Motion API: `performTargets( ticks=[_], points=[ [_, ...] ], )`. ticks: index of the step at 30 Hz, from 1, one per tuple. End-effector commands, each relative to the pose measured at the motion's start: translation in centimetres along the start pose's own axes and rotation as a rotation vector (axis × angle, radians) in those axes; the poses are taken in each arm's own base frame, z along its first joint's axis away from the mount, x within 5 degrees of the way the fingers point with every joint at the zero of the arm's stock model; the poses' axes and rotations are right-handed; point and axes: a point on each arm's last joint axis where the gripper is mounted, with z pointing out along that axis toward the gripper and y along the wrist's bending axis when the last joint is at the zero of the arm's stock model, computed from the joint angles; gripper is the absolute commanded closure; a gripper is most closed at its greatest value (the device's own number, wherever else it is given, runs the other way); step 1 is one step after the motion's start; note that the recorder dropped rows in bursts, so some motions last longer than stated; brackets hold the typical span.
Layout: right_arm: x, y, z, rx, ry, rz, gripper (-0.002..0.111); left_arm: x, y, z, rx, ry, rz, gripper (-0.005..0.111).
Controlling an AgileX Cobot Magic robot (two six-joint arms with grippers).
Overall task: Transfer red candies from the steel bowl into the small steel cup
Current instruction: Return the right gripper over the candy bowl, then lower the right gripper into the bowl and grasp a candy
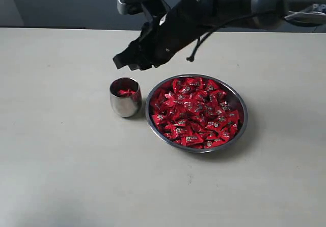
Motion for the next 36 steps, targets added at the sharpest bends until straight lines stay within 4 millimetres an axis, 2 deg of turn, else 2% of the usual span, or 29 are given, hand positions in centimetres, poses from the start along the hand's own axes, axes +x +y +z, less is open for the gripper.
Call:
performTargets(
  ticks=[1,4,5,7,10,20,36],
  points=[
    [2.7,-2.1,-2.6,0.110,-0.098,0.024,0.074,0.1,0.0,0.0,0.005,-0.008,0.002,0.106],
    [5.1,-4.5,-4.5,0.165,-0.109,0.134,0.074,0.1,0.0,0.0,0.005,-0.008,0.002,0.106],
    [6.3,-6.0,-5.9,0.199,-0.114,0.197,0.074,0.1,0.0,0.0,0.005,-0.008,0.002,0.106],
    [8.0,-7.6,-7.3,0.240,-0.102,0.247,0.074,0.1,0.0,0.0,0.005,-0.008,0.002,0.106],
    [9.6,-8.7,-7.9,0.260,-0.065,0.290,0.074,0.1,0.0,0.0,0.005,-0.008,0.002,0.106],
    [13.6,-9.6,-3.3,0.196,0.220,0.342,0.074,0.1,0.0,0.0,0.005,-0.008,0.002,0.106],
    [14.0,-9.6,-3.0,0.187,0.254,0.335,0.074,0.1,0.0,0.0,0.005,-0.008,0.002,0.106]
  ],
)
